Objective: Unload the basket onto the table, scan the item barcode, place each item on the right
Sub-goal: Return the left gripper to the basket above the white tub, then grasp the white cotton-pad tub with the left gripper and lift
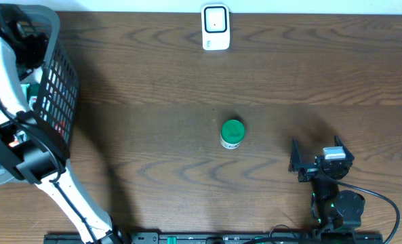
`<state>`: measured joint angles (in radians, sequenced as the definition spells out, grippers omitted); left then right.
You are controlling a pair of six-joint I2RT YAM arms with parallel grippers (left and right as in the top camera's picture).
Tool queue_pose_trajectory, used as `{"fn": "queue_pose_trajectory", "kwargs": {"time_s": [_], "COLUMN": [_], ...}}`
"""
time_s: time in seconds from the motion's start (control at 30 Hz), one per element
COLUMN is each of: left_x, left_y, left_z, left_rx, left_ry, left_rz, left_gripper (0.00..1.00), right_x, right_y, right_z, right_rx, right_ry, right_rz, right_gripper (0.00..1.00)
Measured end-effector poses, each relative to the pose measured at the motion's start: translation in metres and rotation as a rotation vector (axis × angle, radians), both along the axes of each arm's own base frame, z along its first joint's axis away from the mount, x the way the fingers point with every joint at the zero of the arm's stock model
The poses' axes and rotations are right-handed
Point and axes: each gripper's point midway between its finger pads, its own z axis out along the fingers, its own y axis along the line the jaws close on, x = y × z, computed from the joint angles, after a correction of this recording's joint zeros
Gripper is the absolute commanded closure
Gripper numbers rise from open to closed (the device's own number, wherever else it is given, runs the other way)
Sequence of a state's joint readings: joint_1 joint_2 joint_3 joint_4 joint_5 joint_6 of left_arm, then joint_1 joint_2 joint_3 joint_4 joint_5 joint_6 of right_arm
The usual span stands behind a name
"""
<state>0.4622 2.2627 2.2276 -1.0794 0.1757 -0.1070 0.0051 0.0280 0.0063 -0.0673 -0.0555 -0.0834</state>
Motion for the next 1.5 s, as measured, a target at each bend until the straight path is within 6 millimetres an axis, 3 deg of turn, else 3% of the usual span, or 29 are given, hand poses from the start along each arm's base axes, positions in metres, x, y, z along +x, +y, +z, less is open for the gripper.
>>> {"fn": "queue_pose_trajectory", "kwargs": {"time_s": [0.53,0.67,0.93,1.1,1.27,1.4,1.5], "left_x": [0.001,-0.002,-0.001,0.000,0.006,0.009,0.010], "left_y": [0.002,0.000,0.000,0.001,0.005,0.007,0.007], "left_z": [-0.050,-0.059,-0.060,-0.060,-0.058,-0.057,-0.057], "left_rx": [-0.026,-0.036,-0.032,-0.027,-0.011,-0.004,-0.003], "left_ry": [0.087,0.108,0.109,0.106,0.081,0.065,0.064], "left_rz": [-0.026,-0.027,-0.030,-0.031,-0.031,-0.030,-0.032], "left_gripper": [0.05,0.13,0.19,0.09,0.08,0.20,0.23], "right_x": [0.000,0.000,0.000,0.000,0.000,0.000,0.000], "right_y": [0.000,0.000,0.000,0.000,0.000,0.000,0.000], "right_z": [0.000,0.000,0.000,0.000,0.000,0.000,0.000], "right_rx": [0.000,0.000,0.000,0.000,0.000,0.000,0.000], "right_ry": [0.000,0.000,0.000,0.000,0.000,0.000,0.000], "right_rz": [0.000,0.000,0.000,0.000,0.000,0.000,0.000], "right_gripper": [0.01,0.01,0.01,0.01,0.01,0.01,0.01]}}
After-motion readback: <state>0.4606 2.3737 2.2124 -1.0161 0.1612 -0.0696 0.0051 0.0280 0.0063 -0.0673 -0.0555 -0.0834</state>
